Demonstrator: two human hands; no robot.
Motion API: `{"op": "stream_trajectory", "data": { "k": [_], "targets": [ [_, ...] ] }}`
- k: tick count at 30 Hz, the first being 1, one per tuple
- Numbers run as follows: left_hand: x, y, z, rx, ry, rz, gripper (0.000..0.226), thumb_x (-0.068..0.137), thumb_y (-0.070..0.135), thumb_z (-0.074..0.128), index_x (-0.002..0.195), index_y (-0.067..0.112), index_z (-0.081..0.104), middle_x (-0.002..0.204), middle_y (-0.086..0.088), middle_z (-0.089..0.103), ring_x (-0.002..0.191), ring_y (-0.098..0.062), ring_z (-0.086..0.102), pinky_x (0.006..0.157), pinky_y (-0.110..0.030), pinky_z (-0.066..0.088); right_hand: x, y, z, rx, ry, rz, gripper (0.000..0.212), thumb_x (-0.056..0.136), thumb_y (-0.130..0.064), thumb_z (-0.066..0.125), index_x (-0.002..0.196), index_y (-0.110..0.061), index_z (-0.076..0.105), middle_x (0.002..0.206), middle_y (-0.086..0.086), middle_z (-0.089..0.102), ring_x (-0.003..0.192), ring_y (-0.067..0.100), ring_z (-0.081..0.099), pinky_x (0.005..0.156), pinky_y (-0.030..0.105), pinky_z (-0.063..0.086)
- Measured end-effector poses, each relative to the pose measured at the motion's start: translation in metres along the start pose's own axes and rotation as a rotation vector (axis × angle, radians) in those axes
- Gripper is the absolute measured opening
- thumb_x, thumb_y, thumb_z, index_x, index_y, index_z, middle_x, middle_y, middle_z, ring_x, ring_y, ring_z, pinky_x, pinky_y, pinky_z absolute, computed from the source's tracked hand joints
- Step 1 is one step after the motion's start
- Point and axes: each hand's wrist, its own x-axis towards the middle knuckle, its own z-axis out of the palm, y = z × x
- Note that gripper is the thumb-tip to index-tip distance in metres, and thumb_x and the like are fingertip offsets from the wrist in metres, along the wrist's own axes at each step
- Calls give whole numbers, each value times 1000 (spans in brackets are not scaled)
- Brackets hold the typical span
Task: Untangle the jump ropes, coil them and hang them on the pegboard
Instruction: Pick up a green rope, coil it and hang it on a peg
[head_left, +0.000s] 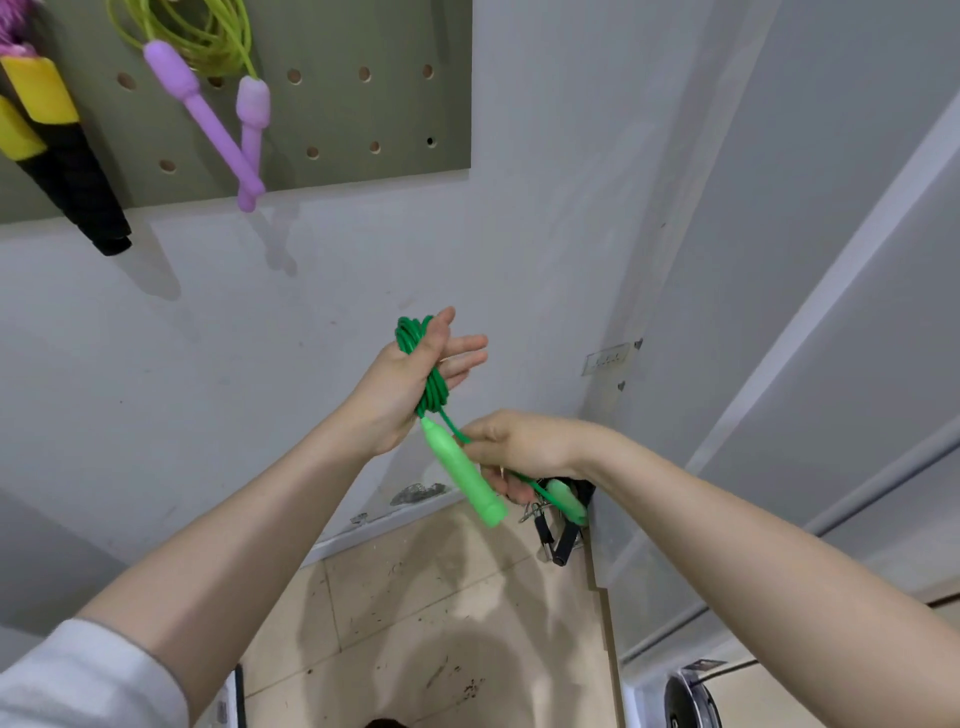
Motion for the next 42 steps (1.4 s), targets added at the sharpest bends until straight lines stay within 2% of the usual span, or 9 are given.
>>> {"op": "stream_trajectory", "data": {
  "k": [3, 6, 11, 16, 19, 23, 29, 33, 42],
  "targets": [
    [3, -14, -21, 316, 28, -43, 23, 98, 28, 43, 113, 19, 58, 125, -9, 61, 75, -8, 70, 79, -12, 50, -19, -14, -12, -6, -201, 21, 27, 99, -7, 40, 124, -10, 46, 55, -3, 51, 31, 6, 40, 38, 17, 36],
    [-4, -22, -28, 413, -24, -185, 53, 96, 46, 37, 128, 7, 53, 81, -7, 74, 52, -17, 61, 65, -23, 53, -35, -30, -41, 72, -6, -160, 14, 96, -7, 47, 102, -6, 59, 49, -7, 42, 34, 3, 27, 36, 14, 21],
    [-14, -6, -6, 0, -600, -242, 99, 72, 85, 23, 117, 6, 63, 39, -2, 52, 27, -7, 32, 45, -20, 37, -29, -33, -64, 240, 488, -317, 19, 90, -10, 59, 71, -10, 59, 40, -13, 38, 38, 2, 28, 39, 12, 22],
    [-24, 19, 13, -233, -931, -123, 64, 85, 57, 52, 122, 6, 61, 37, 8, 37, 32, -14, 9, 49, -16, 41, -7, -24, -57, 430, 608, -404, 21, 84, -18, 66, 64, -16, 62, 54, -2, 47, 49, 14, 35, 48, 19, 26],
    [-25, 30, 9, -310, -798, -12, 48, 82, 39, 65, 117, 8, 65, 36, 3, 27, 31, -10, 10, 44, -14, 39, 7, -22, -37, 420, 540, -383, 27, 84, -16, 57, 58, -22, 64, 71, 13, 47, 63, 19, 36, 54, 25, 27],
    [-23, 27, -1, -356, -505, 36, 45, 66, 37, 78, 104, 13, 73, 32, 10, 36, 29, -7, 12, 39, -14, 35, 16, -27, -5, 531, 458, -298, 39, 97, -8, 33, 62, -18, 48, 44, -7, 41, 38, 3, 31, 39, 16, 20],
    [-19, 18, -15, -345, -277, 37, 35, 55, 39, 83, 76, 12, 76, 31, 11, 33, 22, 1, 25, 41, -16, 38, 29, -31, 0, 849, 281, -333, 60, 92, -63, 23, 89, -11, 54, 62, 2, 42, 42, 6, 32, 36, 16, 19],
    [-15, 19, -22, -223, -128, -2, 35, 83, 27, 55, 51, 16, 64, 32, 9, 32, 25, -6, 33, 50, -17, 45, 27, -33, 3, 625, 396, -357, 20, 98, -27, 45, 83, -17, 53, 63, -3, 50, 45, 2, 34, 39, 12, 23],
    [-7, 21, -6, -132, 121, -69, 29, 96, 31, 46, 71, 17, 46, 51, 6, 47, 61, -9, 60, 72, -31, 47, 18, -32, -14, 566, 563, -265, 25, 98, -17, 43, 74, -16, 48, 49, -14, 46, 43, 4, 32, 40, 14, 23]
  ]
}}
